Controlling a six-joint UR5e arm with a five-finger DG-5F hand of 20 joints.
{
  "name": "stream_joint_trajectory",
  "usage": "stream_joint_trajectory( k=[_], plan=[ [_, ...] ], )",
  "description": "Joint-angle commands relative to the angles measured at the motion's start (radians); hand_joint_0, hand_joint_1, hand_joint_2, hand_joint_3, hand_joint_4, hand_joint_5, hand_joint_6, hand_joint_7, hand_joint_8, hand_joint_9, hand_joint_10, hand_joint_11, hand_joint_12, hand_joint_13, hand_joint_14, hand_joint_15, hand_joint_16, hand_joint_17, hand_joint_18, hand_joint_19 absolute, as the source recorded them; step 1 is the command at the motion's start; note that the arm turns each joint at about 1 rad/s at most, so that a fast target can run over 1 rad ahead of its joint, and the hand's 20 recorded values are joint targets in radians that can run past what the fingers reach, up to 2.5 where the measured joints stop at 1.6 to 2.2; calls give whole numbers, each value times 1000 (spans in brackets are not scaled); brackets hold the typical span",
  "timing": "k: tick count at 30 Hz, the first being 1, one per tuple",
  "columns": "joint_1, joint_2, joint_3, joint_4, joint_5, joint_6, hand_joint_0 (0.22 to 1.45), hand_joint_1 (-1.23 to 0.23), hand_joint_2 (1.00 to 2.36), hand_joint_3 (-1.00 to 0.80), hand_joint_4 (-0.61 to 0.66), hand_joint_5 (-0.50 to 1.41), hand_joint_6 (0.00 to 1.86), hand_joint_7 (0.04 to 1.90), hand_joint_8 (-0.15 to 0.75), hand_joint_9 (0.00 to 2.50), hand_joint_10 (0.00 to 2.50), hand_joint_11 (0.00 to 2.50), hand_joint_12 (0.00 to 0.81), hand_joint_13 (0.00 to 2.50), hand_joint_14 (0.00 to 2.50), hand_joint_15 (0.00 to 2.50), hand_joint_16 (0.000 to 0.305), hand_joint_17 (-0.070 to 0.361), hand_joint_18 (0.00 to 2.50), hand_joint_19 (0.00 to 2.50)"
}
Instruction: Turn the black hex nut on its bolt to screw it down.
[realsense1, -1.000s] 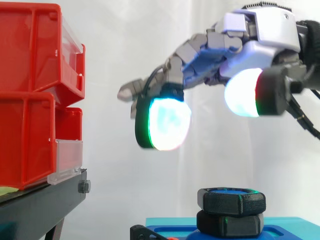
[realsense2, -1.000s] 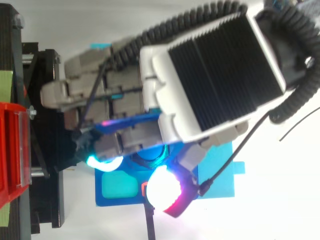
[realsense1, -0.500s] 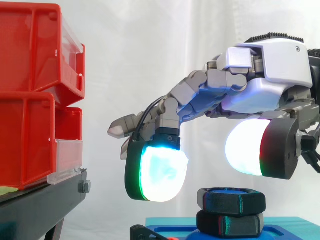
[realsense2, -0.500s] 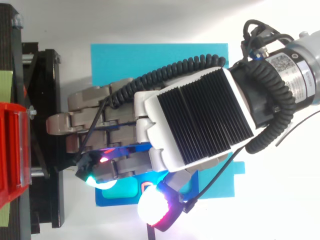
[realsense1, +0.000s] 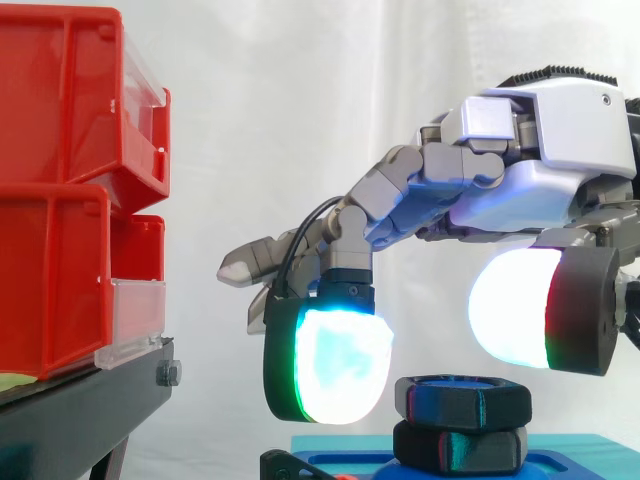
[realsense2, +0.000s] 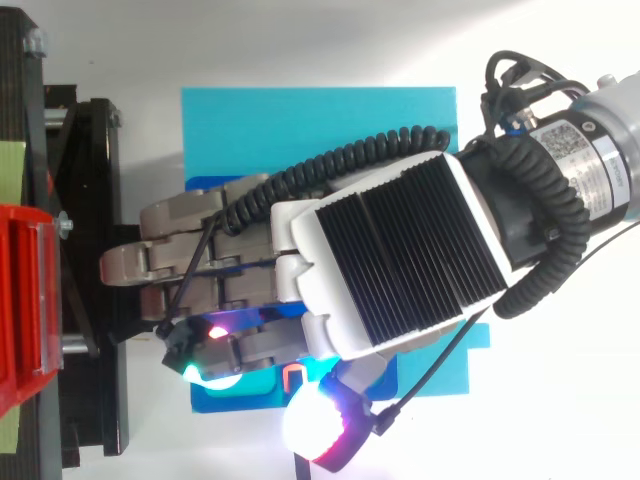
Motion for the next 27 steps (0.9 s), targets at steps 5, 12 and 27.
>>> stream_joint_trajectory(
  k=[5,12,27],
  plan=[
    [-8,0,-1,-38,-26,-3,522,-464,1000,-500,258,-175,859,751,338,516,7,296,344,315,0,0,44,98,193,183],
    [-19,0,0,-55,-45,-8,522,-464,1000,-500,258,-174,861,747,337,513,7,291,343,317,0,1,43,98,193,183],
    [-37,0,0,-54,-56,-6,522,-464,1000,-500,258,-174,862,745,338,516,7,288,342,315,1,0,43,97,196,183]
  ],
)
